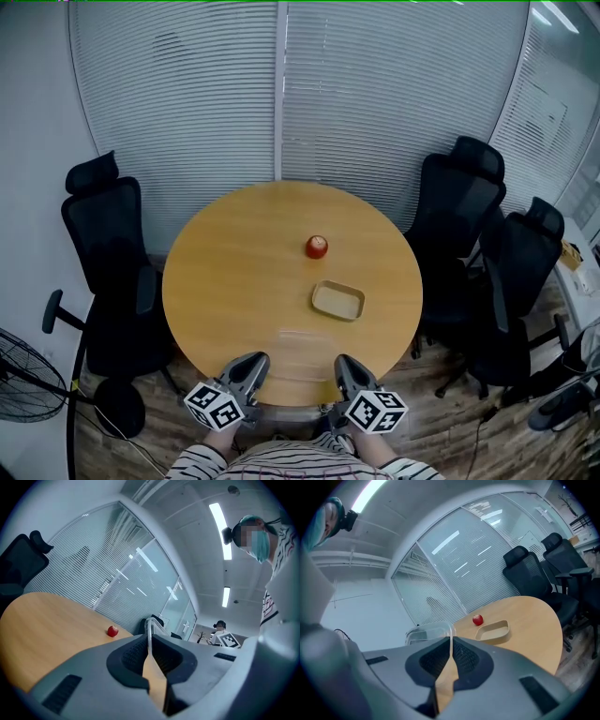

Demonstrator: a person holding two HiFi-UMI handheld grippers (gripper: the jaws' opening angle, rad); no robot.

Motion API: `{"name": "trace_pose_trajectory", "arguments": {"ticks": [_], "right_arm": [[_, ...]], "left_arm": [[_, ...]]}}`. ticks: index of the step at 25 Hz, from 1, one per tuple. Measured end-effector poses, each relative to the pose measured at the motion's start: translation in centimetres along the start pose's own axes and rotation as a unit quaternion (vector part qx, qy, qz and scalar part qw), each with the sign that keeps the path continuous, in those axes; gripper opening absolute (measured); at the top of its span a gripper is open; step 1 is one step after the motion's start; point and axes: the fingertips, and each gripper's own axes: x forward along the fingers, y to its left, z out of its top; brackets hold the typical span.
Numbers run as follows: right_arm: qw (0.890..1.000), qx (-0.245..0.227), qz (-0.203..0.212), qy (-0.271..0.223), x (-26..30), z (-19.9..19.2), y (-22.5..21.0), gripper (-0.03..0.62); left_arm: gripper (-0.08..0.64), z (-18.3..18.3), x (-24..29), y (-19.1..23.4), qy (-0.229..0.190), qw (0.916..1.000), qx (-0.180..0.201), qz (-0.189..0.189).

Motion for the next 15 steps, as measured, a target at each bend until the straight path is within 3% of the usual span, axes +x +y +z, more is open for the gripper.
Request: {"name": "trace_pose_trajectory", "arguments": {"ticks": [15], "right_arm": [[1.000,-0.008,-0.003,-0.001,1.1,0.9,-0.3,0.040]], "left_arm": [[0.046,0.5,1.2,0.6,0.002,1.0000,0.000,-0.004]]}}
